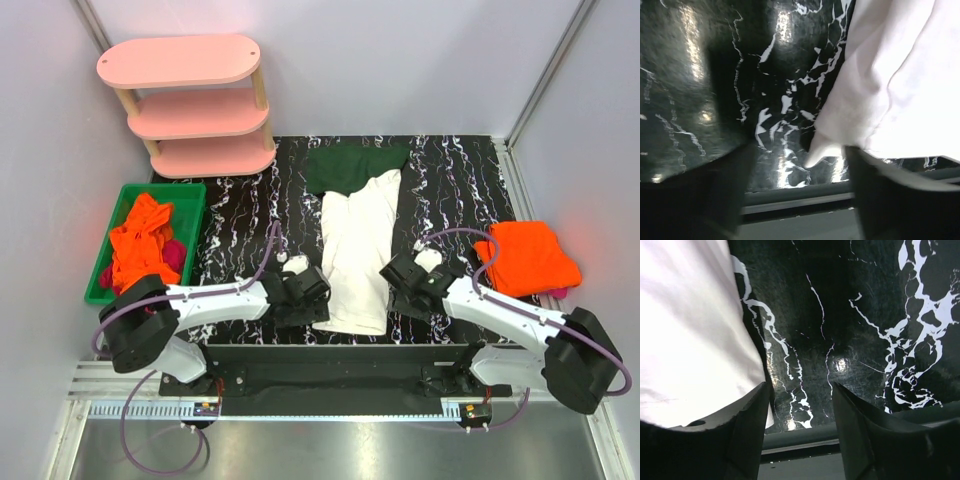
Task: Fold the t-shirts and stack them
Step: Grab the bottom of the folded rectangular tshirt with both arms
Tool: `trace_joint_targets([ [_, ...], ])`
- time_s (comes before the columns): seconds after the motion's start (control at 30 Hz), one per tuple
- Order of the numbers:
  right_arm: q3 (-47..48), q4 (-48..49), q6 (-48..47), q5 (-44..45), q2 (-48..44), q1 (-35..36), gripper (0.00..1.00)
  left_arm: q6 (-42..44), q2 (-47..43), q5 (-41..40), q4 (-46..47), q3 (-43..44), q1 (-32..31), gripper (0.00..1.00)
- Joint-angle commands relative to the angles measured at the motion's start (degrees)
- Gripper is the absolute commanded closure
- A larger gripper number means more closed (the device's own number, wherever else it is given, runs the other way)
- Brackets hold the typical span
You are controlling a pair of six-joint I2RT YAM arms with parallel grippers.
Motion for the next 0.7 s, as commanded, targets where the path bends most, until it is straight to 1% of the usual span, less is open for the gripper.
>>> trace_joint_targets([
  [0.0,2.2,1.4,-2.9,1.8,-2.6,-0.2,0.38,2.9,-1.6,-3.8,-5.0,0.6,0.1,0.07],
  [0.1,1.1,4.2,-4.7,-1.9,-1.4,-0.2,0.4,3.5,-1.3,-4.7,-4.8,1.5,0.1,0.05],
  [0.2,-1.3,8.3,-5.3,-6.2,-1.7,0.0,0.44,3.7,0.6,-4.4,-4.1,2.3,0.1,0.09],
  [0.3,-2.9,11.2,-5.3,-7.5,-2.7,0.1,0.47,3.5,0.6,-3.6,-3.1,2.2,0.0,0.1],
  [0.5,-3.7,13.7,-6.1,-9.7,-0.9,0.1,0.49,4.0,-4.5,-4.0,-2.1,0.9,-0.1,0.11],
  [0.67,-4.5,14.5,-6.1,-10.9,-0.6,0.8,0.5,4.2,-9.4,-4.0,-3.6,0.9,-0.1,0.12],
])
